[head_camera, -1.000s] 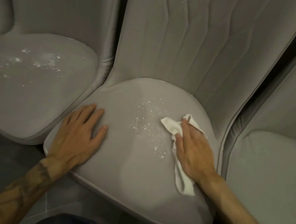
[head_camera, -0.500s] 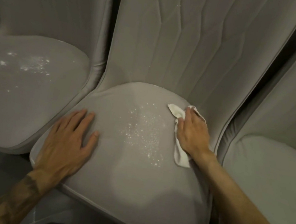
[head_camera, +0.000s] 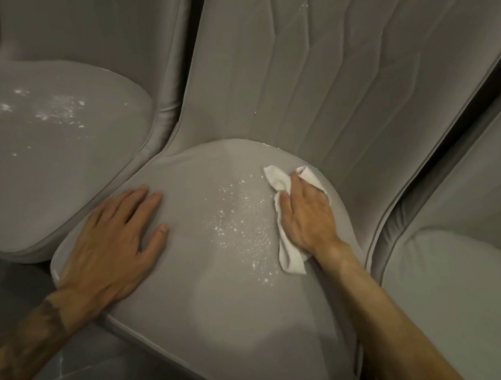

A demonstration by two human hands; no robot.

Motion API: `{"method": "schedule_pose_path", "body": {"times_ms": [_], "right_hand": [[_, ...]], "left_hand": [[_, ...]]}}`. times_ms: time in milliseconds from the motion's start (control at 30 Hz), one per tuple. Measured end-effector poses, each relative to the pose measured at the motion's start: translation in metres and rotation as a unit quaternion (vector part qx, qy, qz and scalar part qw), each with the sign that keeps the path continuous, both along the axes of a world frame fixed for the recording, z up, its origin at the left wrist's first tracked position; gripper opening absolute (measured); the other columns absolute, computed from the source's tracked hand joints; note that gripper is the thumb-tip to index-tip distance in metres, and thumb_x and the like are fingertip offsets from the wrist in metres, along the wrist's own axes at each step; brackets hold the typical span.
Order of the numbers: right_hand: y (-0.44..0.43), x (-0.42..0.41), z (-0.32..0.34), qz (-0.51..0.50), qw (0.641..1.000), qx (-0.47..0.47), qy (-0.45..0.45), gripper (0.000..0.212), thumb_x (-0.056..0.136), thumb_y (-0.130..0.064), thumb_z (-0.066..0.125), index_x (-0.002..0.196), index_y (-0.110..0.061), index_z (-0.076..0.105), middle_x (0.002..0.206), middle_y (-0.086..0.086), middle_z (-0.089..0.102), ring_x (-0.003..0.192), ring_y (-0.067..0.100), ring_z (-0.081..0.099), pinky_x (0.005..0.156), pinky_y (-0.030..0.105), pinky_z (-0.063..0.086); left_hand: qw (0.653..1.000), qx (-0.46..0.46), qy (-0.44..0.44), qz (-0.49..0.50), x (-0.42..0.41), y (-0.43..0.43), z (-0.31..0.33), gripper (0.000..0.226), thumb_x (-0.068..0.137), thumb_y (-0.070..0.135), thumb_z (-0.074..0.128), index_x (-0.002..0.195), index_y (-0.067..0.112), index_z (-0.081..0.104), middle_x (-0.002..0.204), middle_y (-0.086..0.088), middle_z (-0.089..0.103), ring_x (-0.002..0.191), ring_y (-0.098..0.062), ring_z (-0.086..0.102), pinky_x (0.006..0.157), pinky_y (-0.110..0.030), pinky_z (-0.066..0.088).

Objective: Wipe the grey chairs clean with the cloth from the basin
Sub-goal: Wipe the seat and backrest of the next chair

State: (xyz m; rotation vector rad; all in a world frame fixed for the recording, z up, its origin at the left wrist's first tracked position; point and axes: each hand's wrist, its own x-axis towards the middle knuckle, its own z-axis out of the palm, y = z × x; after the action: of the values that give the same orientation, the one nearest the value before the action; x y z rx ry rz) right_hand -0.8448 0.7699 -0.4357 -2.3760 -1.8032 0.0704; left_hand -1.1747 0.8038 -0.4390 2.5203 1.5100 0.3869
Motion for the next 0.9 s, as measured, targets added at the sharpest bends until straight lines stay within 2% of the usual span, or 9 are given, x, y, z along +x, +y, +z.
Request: {"method": "schedule_pose_path", "body": {"times_ms": [100,233,400,500,567,633,733,833,900], "right_hand": [[-0.025,0.017,-0.002,0.041,0.999,-0.028,-0.016,0.066,0.109,-0.043,0.016,0.161,-0.002,0.023,0.149,0.022,0.053,0.133,0.037,0.054,0.114,0.047,0.041],[-0.002,0.009,0.007,-0.064,0.997,-0.012,-0.028,0.057,0.111,-0.032,0.024,0.158,0.000,0.027,0.160,0.022,0.038,0.145,0.036,0.041,0.122,0.043,0.030],[-0.057,-0.063,-0.011,0.094,0.995,-0.002,0.015,0.065,0.110,-0.042,0.018,0.161,-0.002,0.025,0.164,0.018,0.038,0.150,0.034,0.039,0.123,0.047,0.034],[-0.042,-0.008,0.004,0.047,0.998,-0.047,-0.007,0.064,0.112,-0.039,0.022,0.163,-0.002,0.015,0.157,0.019,0.045,0.137,0.036,0.050,0.116,0.045,0.037],[-0.022,0.018,0.013,-0.042,0.997,-0.050,-0.027,0.062,0.112,-0.034,0.024,0.162,0.001,0.013,0.162,0.023,0.037,0.145,0.036,0.041,0.121,0.043,0.029],[-0.020,-0.008,0.015,-0.072,0.996,-0.054,-0.027,0.061,0.113,-0.034,0.020,0.163,0.000,0.010,0.169,0.020,0.023,0.155,0.032,0.026,0.126,0.040,0.020],[-0.057,-0.087,-0.005,0.039,0.999,-0.029,0.023,0.065,0.111,-0.043,0.011,0.165,-0.007,0.010,0.172,0.013,0.017,0.160,0.026,0.019,0.129,0.040,0.018],[-0.088,-0.086,0.001,0.137,0.988,-0.031,0.064,0.067,0.110,-0.049,0.011,0.166,-0.011,0.012,0.171,0.006,0.024,0.156,0.024,0.030,0.128,0.040,0.027],[-0.079,-0.047,0.011,0.094,0.994,-0.046,0.019,0.065,0.111,-0.043,0.020,0.165,-0.008,0.009,0.168,0.010,0.031,0.144,0.029,0.043,0.121,0.039,0.032]], "left_hand": [[1.000,-0.007,-0.002,0.000,-0.002,0.000,-0.001,0.075,0.101,0.057,0.027,0.159,0.014,0.043,0.162,-0.013,0.044,0.148,-0.033,0.042,0.125,-0.052,0.032],[1.000,-0.012,-0.009,0.008,0.001,-0.001,0.003,0.076,0.099,0.056,0.026,0.160,0.013,0.042,0.163,-0.012,0.043,0.149,-0.031,0.041,0.125,-0.050,0.030],[1.000,-0.010,-0.018,0.003,0.001,-0.001,0.003,0.073,0.100,0.053,0.029,0.158,0.012,0.045,0.161,-0.013,0.045,0.147,-0.033,0.044,0.124,-0.052,0.033],[1.000,-0.007,-0.019,0.004,0.000,-0.002,0.002,0.073,0.100,0.053,0.029,0.157,0.011,0.045,0.161,-0.014,0.046,0.147,-0.033,0.044,0.124,-0.052,0.033],[1.000,-0.004,-0.021,0.006,0.001,-0.003,0.004,0.073,0.100,0.052,0.029,0.157,0.010,0.045,0.160,-0.015,0.046,0.147,-0.033,0.044,0.124,-0.052,0.033],[1.000,-0.004,-0.019,0.007,0.001,-0.004,0.005,0.074,0.099,0.052,0.029,0.157,0.010,0.046,0.160,-0.015,0.047,0.146,-0.034,0.045,0.123,-0.052,0.033],[1.000,0.000,-0.020,0.005,0.001,-0.003,0.004,0.074,0.099,0.052,0.029,0.156,0.009,0.047,0.159,-0.016,0.047,0.146,-0.035,0.045,0.123,-0.052,0.033],[1.000,-0.004,-0.024,0.004,0.000,-0.004,0.003,0.072,0.100,0.051,0.030,0.157,0.010,0.046,0.160,-0.015,0.046,0.147,-0.034,0.043,0.124,-0.052,0.033],[1.000,-0.001,-0.026,0.004,-0.001,-0.003,0.002,0.070,0.100,0.050,0.032,0.157,0.010,0.046,0.160,-0.014,0.046,0.147,-0.034,0.043,0.124,-0.052,0.033]]}}
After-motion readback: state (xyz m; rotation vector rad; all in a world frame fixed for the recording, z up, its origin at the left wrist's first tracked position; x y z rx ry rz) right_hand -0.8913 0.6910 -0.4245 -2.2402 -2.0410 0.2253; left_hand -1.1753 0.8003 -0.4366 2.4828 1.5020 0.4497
